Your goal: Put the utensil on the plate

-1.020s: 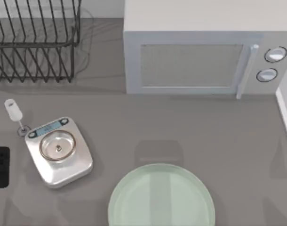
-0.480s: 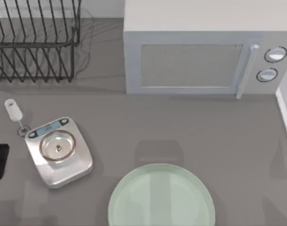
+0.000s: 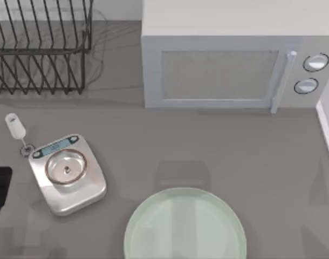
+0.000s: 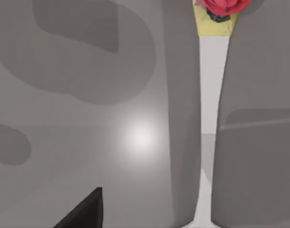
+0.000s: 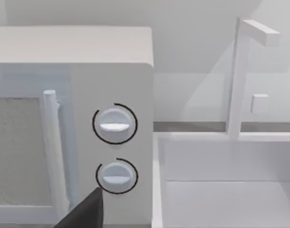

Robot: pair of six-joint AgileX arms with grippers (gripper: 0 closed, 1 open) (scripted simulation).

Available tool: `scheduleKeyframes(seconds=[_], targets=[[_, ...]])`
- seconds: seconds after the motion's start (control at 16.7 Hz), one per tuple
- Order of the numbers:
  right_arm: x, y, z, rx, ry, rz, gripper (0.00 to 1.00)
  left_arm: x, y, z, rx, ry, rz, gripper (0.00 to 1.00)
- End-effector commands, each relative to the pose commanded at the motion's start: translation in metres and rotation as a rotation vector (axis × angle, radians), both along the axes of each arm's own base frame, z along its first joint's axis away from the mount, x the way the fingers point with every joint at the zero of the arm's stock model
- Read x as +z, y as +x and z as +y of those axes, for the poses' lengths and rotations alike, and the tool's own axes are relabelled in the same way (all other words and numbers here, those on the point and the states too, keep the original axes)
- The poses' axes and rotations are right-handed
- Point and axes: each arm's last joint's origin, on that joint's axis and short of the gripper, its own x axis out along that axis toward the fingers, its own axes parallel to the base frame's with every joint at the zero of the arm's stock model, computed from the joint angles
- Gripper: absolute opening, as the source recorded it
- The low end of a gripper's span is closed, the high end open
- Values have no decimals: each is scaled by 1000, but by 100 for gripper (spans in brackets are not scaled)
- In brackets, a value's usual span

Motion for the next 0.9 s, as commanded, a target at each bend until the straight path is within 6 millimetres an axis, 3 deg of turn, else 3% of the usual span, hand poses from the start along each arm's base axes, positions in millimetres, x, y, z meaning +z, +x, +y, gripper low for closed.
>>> scheduleKeyframes(seconds=[0.48, 0.84, 0.9], targets=[[0, 0, 0, 0, 0, 0, 100, -80, 2, 1, 1, 1, -13, 100], [0, 0, 0, 0, 0, 0, 100, -90, 0, 1, 1, 0, -4, 100], [0, 0, 0, 0, 0, 0, 100, -90, 0, 1, 1, 0, -4, 92]])
